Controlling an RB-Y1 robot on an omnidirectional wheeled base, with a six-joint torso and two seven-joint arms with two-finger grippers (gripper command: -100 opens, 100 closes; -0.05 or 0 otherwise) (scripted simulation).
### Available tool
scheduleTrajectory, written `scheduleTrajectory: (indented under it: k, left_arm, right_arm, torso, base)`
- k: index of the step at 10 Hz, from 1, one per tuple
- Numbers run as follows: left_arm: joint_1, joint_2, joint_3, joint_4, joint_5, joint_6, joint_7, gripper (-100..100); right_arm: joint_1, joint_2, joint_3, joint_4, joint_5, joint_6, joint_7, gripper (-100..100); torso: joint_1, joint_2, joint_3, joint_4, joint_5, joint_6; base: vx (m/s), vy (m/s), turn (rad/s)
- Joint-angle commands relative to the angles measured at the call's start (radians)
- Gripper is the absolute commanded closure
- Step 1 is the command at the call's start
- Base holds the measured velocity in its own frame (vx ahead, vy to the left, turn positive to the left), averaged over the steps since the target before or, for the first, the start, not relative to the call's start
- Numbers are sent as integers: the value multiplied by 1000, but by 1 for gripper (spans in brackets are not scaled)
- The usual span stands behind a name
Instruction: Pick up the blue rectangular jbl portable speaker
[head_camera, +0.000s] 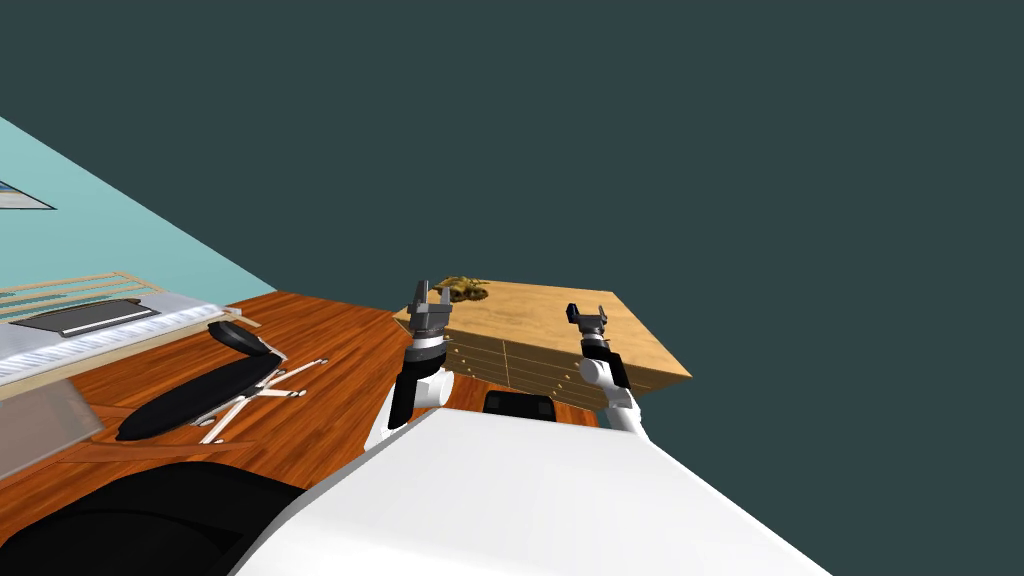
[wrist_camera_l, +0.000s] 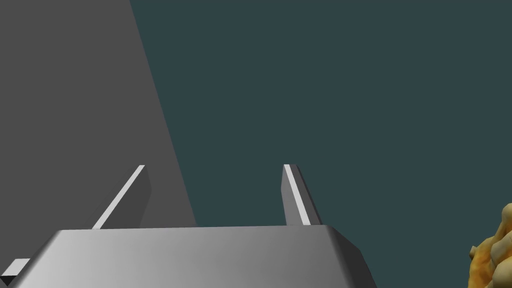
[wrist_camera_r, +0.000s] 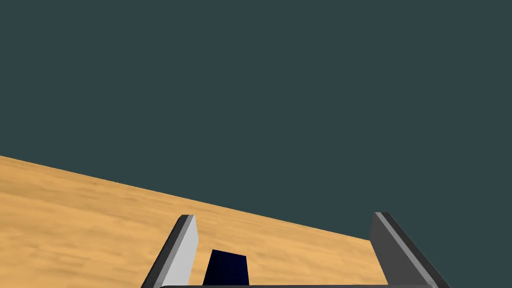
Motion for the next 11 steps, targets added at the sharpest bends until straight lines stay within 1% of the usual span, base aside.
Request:
scheduleTrajectory:
  k: [1,4,5,8,10,11]
  left_arm:
    - [0,0,0,0,0,0,0,0]
    - [0,0,0,0,0,0,0,0]
    - [0,0,0,0,0,0,0,0]
    - [0,0,0,0,0,0,0,0]
    - [0,0,0,0,0,0,0,0]
    - [0,0,0,0,0,0,0,0]
  right_arm:
    - [-14,-2,4,31,-17,-4,-32,-100]
    - [-63,9,3,116,-98,16,-123,-100]
    - [-63,9,3,116,-98,16,-130,-100]
    - [-106,21,3,192,-170,34,-218,-100]
    - [-106,21,3,192,-170,34,-218,-100]
    - [-118,26,3,214,-192,39,-244,-100]
  torso:
    - [0,0,0,0,0,0]
    - [0,0,0,0,0,0]
    - [-1,0,0,0,0,0]
    - [0,0,0,0,0,0]
    - [0,0,0,0,0,0]
    - [1,0,0,0,0,0]
  base:
    - [-8,-11,31]
    - [-16,-21,61]
    - [-13,-16,46]
    - [-15,-19,54]
    - [-6,-9,27]
    - [-6,-7,20]
